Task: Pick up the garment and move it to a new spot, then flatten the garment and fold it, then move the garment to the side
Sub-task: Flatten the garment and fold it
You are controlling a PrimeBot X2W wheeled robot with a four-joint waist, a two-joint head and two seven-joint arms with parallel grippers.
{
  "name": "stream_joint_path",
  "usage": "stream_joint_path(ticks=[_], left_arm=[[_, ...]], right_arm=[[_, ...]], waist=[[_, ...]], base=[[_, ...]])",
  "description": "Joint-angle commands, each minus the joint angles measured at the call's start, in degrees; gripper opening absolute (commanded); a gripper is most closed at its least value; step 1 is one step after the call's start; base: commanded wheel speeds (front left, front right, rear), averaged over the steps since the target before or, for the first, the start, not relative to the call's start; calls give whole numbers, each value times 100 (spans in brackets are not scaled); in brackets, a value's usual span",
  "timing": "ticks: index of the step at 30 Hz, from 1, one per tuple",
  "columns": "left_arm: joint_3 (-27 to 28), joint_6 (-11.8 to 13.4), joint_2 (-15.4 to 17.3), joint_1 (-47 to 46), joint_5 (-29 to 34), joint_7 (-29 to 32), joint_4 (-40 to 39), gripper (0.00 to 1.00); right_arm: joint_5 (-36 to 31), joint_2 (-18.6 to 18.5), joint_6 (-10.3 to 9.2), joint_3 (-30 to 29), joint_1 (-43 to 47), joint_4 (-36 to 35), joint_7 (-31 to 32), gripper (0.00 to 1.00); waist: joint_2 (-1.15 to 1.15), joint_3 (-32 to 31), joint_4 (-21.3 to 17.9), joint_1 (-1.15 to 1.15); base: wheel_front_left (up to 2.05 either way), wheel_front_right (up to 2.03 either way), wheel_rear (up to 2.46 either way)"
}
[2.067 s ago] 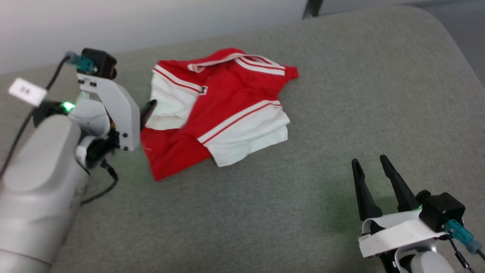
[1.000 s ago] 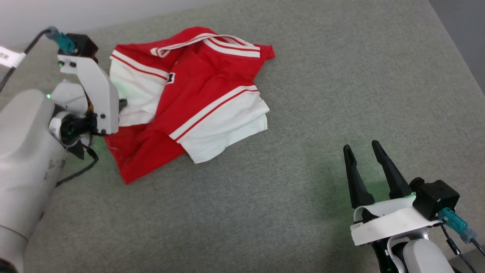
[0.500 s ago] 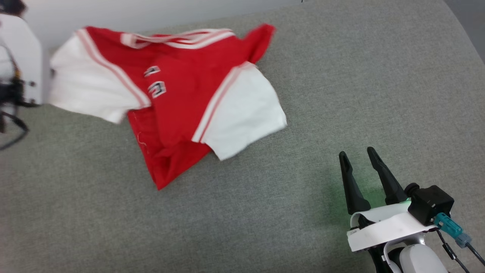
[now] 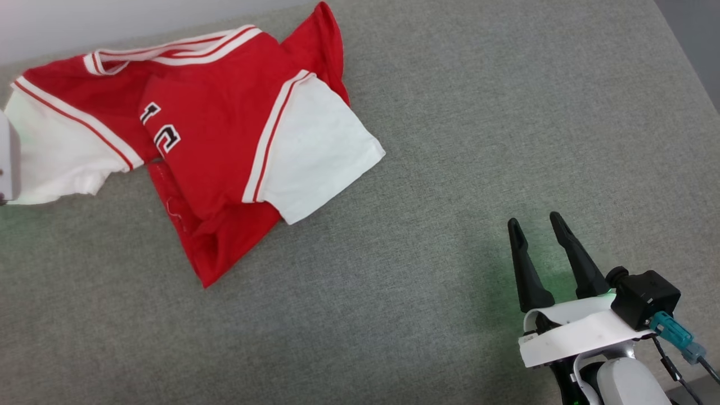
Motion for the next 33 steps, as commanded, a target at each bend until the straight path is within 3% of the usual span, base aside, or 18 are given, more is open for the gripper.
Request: stream_joint_path(ticks=[1, 11, 17, 20, 28, 33], left_arm=[[20, 28, -48, 66, 33, -183, 61, 100], [209, -235, -552, 337, -195, -1783, -58, 100], [378, -269, -946, 1279, -490, -3141, -522, 100], [396, -224, -1036, 1653, -542, -3501, -759, 100], [481, 475, -1476, 3184, -567, -4950, -1971, 100], [608, 1189, -1502, 3909, -153, -5294, -2853, 100]], right_arm=[[0, 12, -8, -32, -65, -18, -27, 100], [-202, -348, -8, 216, -176, 91, 0, 100], [-247, -731, -8, 453, -334, 272, 358, 100], [-243, -843, -8, 541, -397, 296, 514, 100], [23, -1365, -8, 779, -753, 328, 1371, 100], [457, -1773, -8, 1026, -1213, 476, 2152, 100]], waist=[[0, -6, 3, 0], [0, -502, 547, 0], [0, -844, 1055, 0], [0, -913, 1221, 0], [0, -1119, 1861, 0], [0, -1145, 2240, 0]], base=[[0, 0, 0], [0, 0, 0], [0, 0, 0], [0, 0, 0], [0, 0, 0], [0, 0, 0]])
